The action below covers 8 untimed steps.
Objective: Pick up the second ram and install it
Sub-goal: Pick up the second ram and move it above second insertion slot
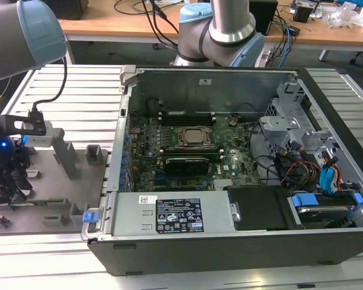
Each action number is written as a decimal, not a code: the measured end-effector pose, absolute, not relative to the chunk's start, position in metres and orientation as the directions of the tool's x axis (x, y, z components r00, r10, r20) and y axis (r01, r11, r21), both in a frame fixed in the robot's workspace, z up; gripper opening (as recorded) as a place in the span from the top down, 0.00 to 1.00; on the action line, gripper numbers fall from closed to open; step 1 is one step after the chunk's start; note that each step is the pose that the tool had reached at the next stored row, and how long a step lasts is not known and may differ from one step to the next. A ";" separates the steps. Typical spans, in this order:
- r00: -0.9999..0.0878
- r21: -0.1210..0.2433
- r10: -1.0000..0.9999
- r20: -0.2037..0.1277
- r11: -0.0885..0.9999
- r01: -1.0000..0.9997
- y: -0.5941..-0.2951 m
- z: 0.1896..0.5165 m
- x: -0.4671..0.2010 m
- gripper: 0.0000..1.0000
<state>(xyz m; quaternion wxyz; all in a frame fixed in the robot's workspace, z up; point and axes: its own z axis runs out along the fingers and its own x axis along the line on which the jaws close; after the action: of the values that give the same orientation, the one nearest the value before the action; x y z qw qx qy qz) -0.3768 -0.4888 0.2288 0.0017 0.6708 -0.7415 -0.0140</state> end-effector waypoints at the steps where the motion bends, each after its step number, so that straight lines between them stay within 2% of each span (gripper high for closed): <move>1: -0.100 0.023 -0.995 -0.016 0.100 -0.995 -0.489 0.228 -0.377 0.70; 8: -0.075 0.023 -0.997 -0.016 0.075 -0.997 -0.494 0.219 -0.377 0.70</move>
<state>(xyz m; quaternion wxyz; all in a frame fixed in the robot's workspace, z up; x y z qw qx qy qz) -0.3768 -0.4938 0.2186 0.0019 0.6799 -0.7332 -0.0139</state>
